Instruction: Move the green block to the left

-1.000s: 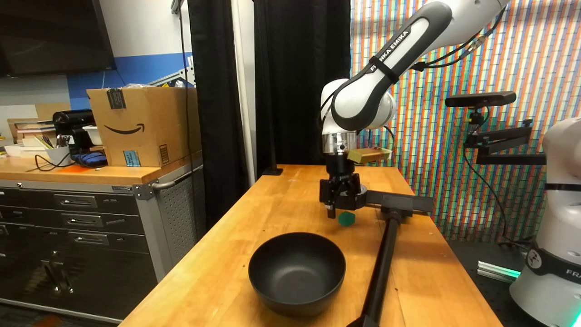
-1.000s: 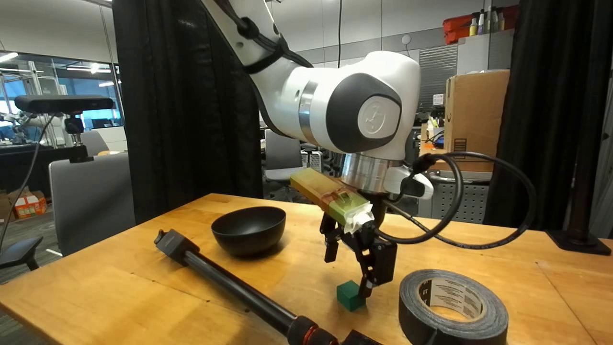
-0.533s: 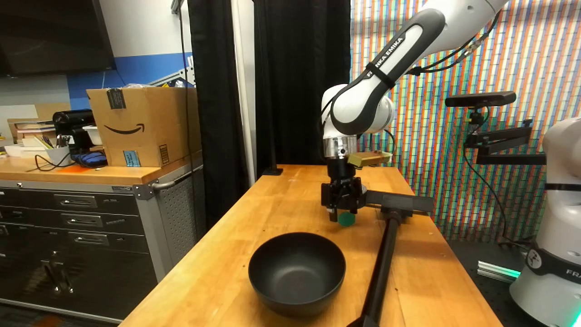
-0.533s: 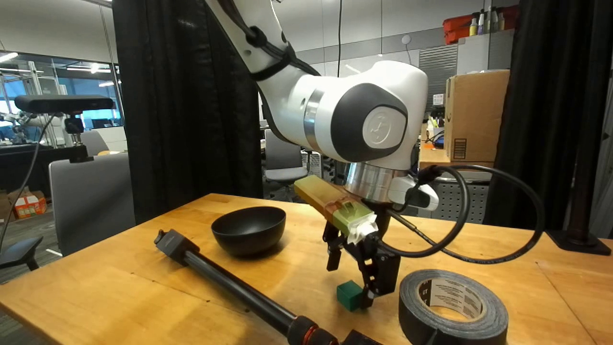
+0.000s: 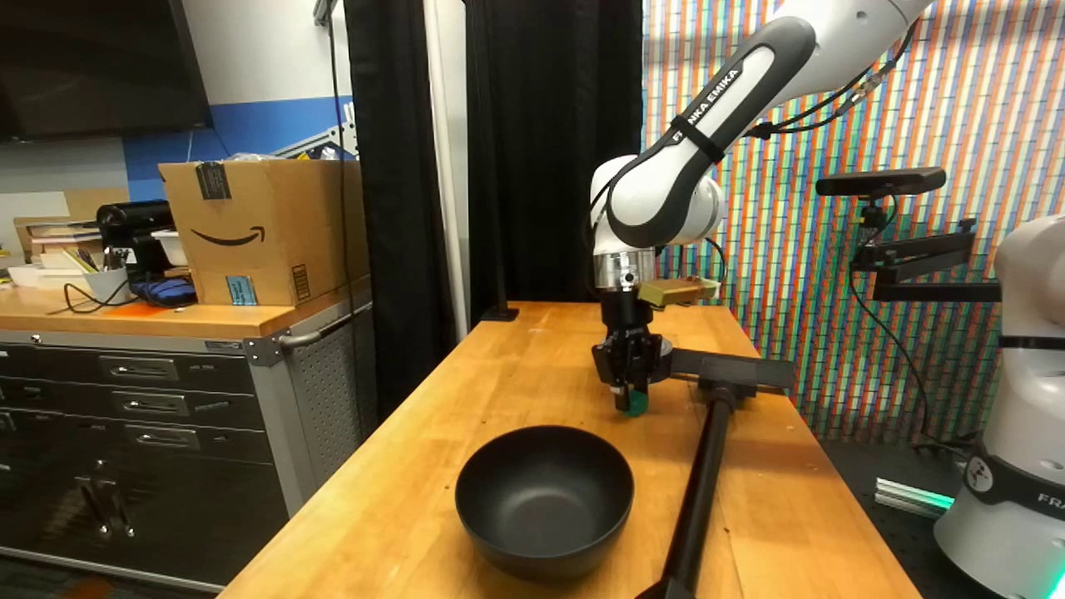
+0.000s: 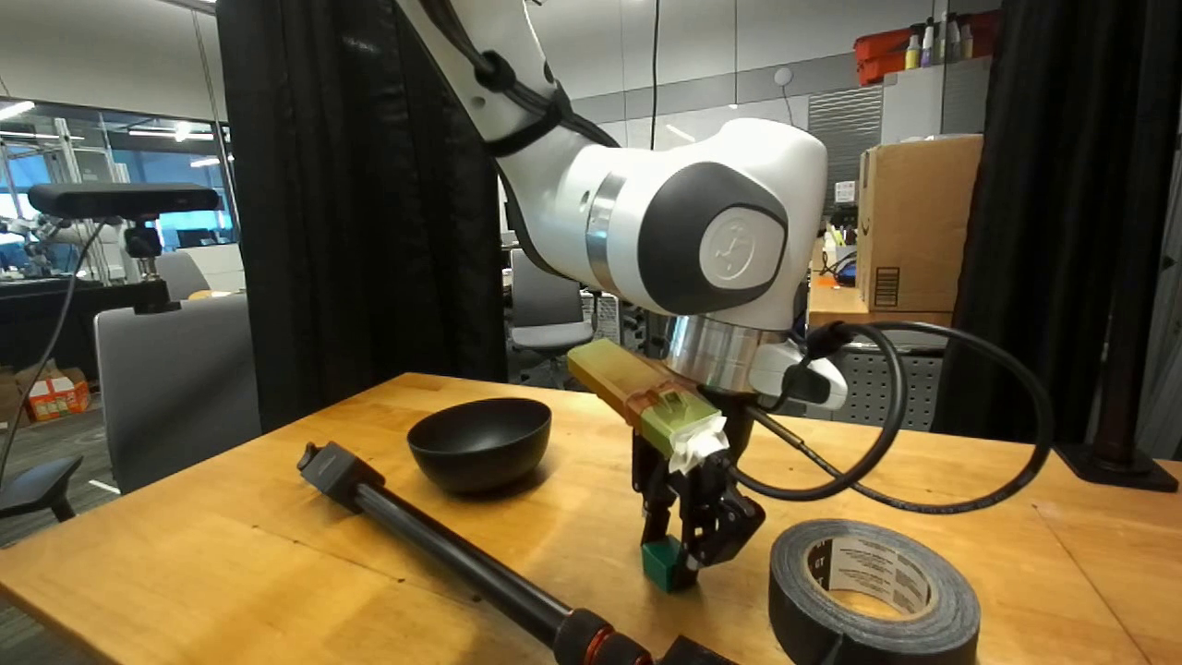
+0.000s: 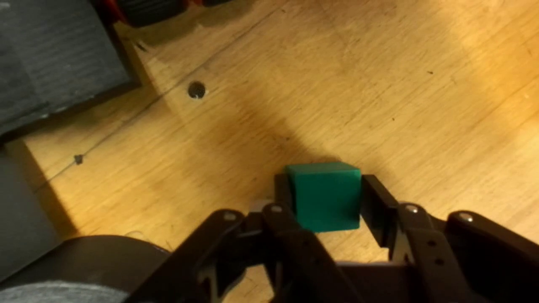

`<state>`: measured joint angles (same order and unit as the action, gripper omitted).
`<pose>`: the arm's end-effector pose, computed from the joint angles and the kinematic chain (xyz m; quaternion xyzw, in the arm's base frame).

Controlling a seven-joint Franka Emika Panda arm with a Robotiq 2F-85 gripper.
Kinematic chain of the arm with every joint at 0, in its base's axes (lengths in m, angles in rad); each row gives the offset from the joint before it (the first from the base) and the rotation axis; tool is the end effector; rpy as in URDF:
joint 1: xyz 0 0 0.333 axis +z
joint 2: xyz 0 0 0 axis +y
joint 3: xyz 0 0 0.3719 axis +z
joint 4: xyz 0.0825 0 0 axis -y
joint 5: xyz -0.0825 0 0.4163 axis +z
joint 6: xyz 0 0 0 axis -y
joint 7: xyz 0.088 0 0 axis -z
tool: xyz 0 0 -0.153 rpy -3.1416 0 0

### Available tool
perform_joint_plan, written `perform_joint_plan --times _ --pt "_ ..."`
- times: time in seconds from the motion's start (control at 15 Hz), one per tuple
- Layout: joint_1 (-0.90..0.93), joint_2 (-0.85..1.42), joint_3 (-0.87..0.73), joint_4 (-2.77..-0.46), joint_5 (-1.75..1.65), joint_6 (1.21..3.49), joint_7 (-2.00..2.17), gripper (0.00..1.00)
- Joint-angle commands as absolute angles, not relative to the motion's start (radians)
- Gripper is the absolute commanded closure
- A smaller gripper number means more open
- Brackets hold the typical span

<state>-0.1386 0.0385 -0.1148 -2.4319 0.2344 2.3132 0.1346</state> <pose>0.4719 -0.1097 0.2628 -0.9552 0.2750 0.0729 0.0820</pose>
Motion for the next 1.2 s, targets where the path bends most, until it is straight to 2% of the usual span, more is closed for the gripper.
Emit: perform_joint_plan --times 0.0,1.13 --pt "-0.133 0.022 -0.117 -2.443 0.252 2.327 0.131 0.83" --pt "-0.030 0.065 -0.027 -2.301 0.200 2.280 0.247 0.84"
